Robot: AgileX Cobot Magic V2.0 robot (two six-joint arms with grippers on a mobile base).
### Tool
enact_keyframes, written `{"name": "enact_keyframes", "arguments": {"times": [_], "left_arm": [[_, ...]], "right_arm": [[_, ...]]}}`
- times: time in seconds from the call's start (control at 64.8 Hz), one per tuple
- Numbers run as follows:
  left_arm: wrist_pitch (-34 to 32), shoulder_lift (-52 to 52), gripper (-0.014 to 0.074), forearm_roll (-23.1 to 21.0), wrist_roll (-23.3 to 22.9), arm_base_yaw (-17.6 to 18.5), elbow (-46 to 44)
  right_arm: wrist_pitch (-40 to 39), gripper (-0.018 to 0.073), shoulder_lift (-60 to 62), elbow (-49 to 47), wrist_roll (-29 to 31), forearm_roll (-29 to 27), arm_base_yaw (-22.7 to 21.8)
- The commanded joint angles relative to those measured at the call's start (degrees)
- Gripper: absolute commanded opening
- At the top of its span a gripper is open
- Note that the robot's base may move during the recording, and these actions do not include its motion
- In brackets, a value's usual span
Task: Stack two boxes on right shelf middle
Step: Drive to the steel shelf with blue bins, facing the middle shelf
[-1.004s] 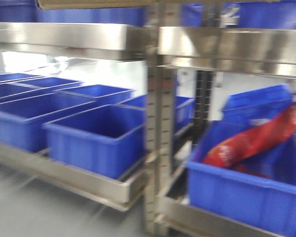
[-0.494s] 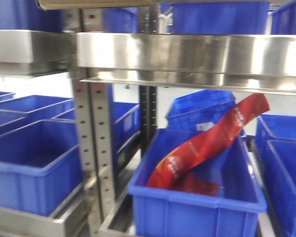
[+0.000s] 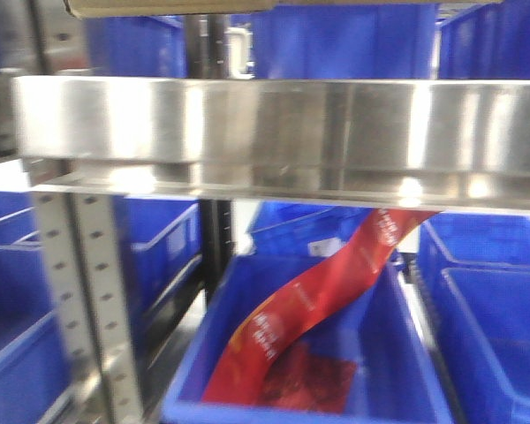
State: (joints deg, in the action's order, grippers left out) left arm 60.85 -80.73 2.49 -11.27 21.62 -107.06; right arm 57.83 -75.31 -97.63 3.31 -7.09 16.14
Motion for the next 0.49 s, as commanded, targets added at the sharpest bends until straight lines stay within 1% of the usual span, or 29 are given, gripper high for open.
{"name": "enact_keyframes", "arguments": {"times": [0.0,0.479], "left_arm": [[-3.7,0.9,-0.0111,-1.7,0.5,0.4,-0.8],[-3.7,0.9,-0.0111,-1.7,0.5,0.4,-0.8]], "right_arm": [[-1.8,-0.0154,0.5,-0.6,0.2,0.3,-0.5],[-1.8,-0.0154,0.5,-0.6,0.2,0.3,-0.5]]}}
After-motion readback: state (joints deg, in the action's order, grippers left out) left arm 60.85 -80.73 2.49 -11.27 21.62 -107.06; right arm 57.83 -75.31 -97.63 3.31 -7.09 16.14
